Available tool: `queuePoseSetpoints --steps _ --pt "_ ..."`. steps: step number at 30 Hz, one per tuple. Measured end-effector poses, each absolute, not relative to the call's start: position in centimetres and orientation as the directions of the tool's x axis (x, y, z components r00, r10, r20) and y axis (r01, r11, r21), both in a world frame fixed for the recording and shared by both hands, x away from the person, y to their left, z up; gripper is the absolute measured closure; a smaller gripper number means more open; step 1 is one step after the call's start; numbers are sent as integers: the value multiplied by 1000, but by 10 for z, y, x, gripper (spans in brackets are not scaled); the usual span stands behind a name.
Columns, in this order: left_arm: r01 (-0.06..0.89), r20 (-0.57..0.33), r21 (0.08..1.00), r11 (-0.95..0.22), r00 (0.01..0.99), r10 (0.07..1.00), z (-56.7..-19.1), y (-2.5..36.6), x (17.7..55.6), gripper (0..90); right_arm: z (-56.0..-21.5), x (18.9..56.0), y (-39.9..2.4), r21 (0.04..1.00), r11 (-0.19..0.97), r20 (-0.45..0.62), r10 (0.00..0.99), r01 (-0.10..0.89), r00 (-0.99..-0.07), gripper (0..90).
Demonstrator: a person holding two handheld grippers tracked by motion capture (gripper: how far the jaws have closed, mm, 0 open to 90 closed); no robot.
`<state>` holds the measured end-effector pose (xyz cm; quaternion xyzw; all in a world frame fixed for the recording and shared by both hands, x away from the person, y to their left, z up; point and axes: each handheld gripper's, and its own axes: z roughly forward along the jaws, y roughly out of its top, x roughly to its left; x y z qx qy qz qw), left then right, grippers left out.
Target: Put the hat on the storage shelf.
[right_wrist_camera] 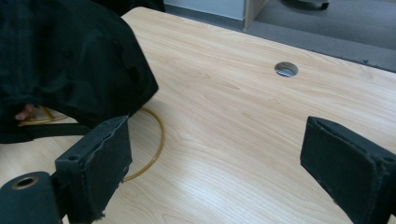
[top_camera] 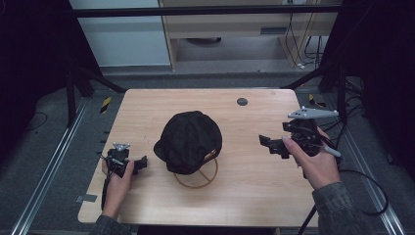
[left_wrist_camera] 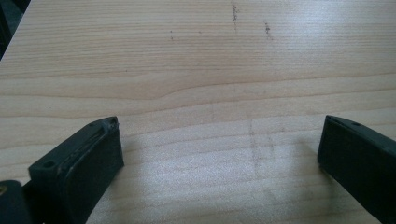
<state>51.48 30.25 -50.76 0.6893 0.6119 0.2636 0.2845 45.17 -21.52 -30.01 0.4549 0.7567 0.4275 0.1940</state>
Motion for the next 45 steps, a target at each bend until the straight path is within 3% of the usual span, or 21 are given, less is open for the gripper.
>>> queuePoseSetpoints --steps 20,45 --pt "694 15 715 -89 112 994 -508 303 515 0 -343 447 -243 810 195 104 880 553 -463 106" --pt "694 15 715 -89 112 994 -508 302 515 0 -392 443 -241 772 209 119 880 600 -460 106"
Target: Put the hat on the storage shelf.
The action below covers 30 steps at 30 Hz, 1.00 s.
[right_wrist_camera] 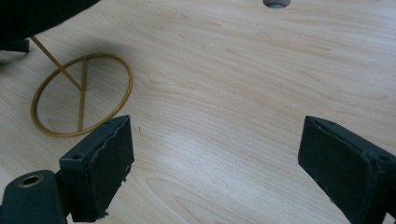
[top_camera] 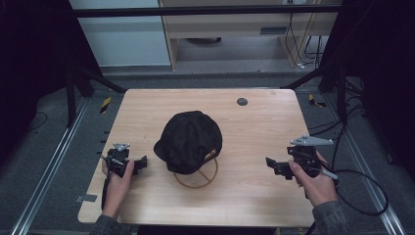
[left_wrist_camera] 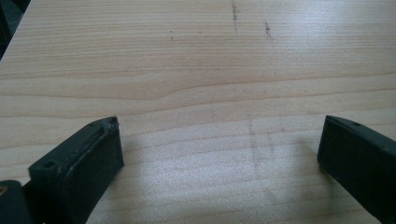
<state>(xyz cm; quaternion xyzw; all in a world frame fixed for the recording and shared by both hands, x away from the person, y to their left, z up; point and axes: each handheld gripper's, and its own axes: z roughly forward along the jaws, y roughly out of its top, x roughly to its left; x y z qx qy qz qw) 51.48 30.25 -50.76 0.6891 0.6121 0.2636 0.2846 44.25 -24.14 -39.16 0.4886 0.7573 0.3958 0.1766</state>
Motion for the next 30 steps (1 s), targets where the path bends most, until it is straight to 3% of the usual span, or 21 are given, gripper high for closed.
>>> queuePoseSetpoints --steps 30 --pt "694 16 715 -90 112 994 -508 303 515 0 -469 442 -209 713 244 137 870 657 -473 103"
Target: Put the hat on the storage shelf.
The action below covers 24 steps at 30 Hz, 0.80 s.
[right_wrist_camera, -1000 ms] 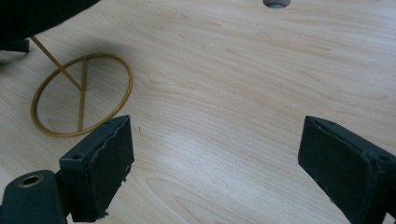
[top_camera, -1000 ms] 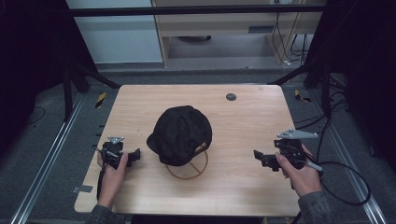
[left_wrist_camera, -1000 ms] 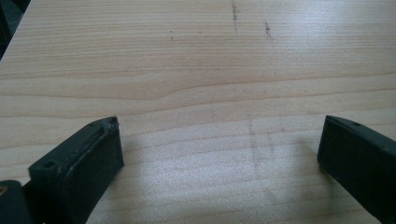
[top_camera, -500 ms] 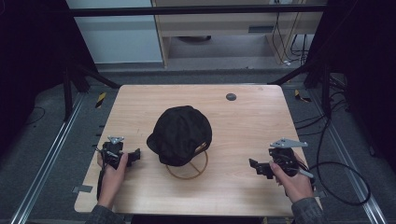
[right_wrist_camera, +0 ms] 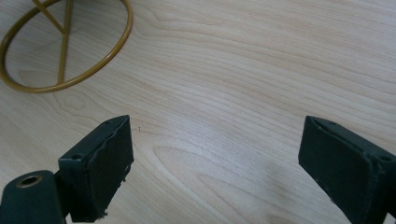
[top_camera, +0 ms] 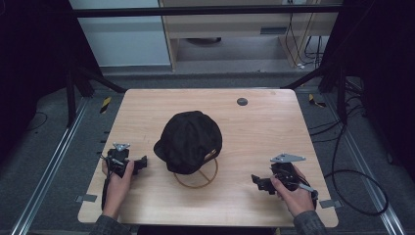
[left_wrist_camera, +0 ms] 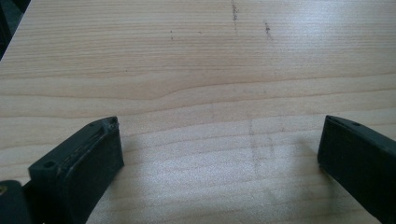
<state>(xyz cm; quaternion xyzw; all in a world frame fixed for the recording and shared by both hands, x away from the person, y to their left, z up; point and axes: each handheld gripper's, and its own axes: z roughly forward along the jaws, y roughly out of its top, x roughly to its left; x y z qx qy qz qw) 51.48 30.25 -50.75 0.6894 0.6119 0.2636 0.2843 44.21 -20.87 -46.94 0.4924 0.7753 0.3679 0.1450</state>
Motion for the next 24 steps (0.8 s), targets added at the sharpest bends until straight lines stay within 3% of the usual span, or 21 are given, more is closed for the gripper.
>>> queuePoseSetpoints --steps 24 --pt "693 13 716 -87 112 994 -508 310 522 0 -507 465 -165 723 252 85 891 643 -446 83"
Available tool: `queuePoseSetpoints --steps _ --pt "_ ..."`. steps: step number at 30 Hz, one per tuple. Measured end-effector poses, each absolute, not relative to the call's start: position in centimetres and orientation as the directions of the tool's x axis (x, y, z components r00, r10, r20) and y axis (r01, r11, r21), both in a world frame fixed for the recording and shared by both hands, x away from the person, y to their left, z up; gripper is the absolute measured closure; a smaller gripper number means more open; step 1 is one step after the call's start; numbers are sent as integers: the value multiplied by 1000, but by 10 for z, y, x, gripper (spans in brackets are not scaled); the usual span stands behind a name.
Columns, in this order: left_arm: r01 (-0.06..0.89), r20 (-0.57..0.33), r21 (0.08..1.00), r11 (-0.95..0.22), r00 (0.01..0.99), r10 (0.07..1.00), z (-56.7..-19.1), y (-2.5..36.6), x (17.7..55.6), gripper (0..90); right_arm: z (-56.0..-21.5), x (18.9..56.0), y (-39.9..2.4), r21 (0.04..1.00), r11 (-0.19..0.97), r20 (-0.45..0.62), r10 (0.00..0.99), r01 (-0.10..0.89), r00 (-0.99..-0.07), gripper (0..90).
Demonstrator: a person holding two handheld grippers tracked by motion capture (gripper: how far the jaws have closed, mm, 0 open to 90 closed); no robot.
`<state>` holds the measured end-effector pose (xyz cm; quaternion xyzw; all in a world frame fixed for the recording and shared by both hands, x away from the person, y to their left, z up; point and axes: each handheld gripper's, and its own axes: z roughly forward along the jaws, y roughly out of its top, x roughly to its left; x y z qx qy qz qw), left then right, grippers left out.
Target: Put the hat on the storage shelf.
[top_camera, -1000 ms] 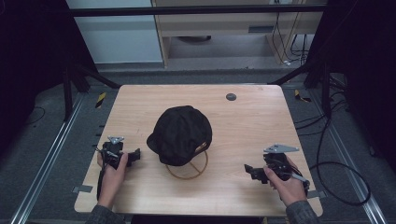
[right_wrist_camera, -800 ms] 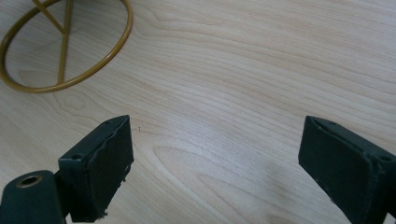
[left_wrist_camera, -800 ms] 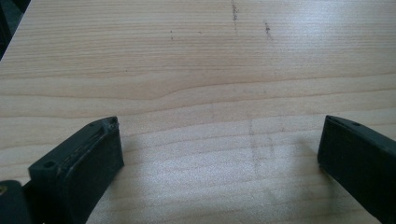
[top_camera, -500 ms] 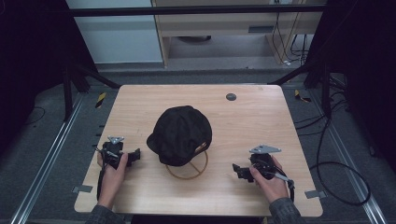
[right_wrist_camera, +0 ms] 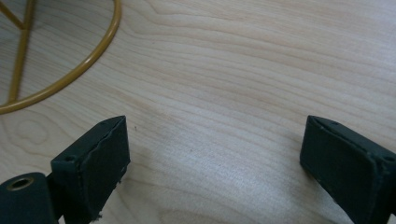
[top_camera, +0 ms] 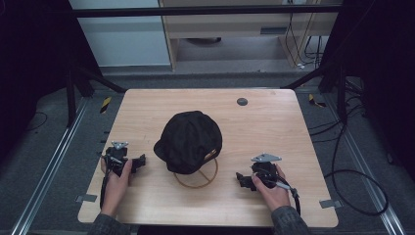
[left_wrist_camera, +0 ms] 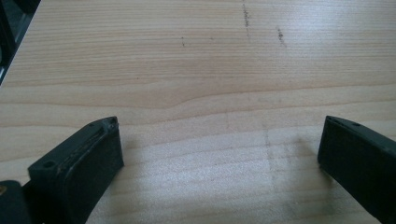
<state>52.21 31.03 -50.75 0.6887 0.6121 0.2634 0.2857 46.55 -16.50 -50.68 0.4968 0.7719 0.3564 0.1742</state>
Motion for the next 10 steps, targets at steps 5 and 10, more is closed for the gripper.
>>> queuePoseSetpoints --steps 5,10 --pt "694 15 714 -92 117 993 -507 311 523 0 -512 464 -160 733 307 -3 894 607 -448 63" --pt "694 16 714 -93 117 993 -507 311 523 0 -512 464 -162 732 319 -6 887 602 -462 61"
